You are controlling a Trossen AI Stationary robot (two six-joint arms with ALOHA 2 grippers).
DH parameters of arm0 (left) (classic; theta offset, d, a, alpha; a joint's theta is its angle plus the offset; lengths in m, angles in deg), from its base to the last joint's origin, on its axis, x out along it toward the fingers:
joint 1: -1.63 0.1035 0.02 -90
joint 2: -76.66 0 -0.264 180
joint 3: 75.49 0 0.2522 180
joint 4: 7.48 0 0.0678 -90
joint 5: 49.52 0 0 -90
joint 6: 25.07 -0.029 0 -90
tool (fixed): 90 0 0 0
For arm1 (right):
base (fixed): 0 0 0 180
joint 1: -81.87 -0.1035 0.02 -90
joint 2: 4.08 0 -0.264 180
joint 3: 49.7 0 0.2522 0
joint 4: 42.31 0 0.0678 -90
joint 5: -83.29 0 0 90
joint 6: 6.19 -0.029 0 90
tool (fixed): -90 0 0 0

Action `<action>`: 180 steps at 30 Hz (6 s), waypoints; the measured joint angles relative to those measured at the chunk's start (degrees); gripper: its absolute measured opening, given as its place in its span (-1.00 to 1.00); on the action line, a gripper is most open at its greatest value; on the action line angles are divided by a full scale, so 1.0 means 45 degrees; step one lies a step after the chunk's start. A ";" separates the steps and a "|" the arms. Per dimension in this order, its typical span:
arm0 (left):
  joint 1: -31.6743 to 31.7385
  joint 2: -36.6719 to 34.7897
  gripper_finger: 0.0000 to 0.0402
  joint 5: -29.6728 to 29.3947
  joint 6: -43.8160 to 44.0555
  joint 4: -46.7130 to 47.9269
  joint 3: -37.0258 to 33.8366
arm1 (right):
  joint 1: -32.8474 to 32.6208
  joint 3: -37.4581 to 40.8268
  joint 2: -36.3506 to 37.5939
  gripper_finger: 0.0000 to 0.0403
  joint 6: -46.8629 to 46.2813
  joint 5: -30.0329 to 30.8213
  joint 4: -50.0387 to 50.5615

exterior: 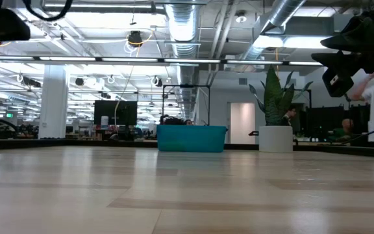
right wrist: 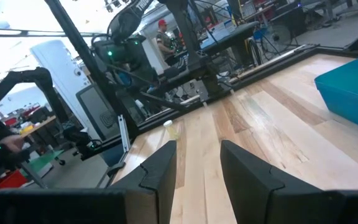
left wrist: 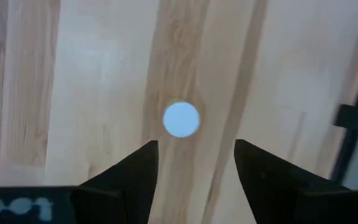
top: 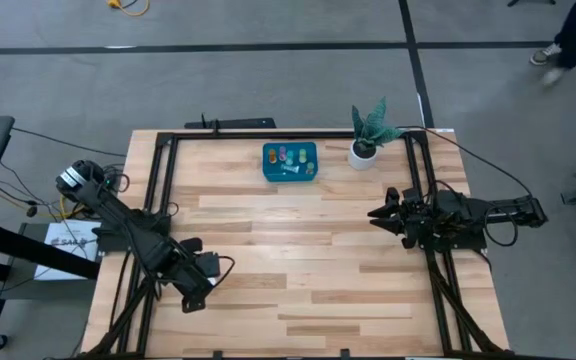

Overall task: Pick and place pill bottles into a basket
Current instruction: Put the yellow pill bottle into the blue bin, then return to Home Position

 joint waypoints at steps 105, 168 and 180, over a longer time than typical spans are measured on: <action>1.4530 0.9561 -0.48 0.2012 -1.2268 -0.2566 1.0891 | 0.0000 0.0000 0.0000 -0.41 0.0000 0.0005 0.0000; 1.4835 0.8757 0.06 0.3176 -1.2709 -0.3436 1.1782 | -0.0002 -0.0002 0.0000 -0.41 0.0000 0.0005 -0.0002; 1.4819 0.5142 0.06 0.5116 -1.2969 -0.5361 1.1504 | 0.0002 -0.0002 -0.0004 -0.41 0.0000 0.0005 -0.0002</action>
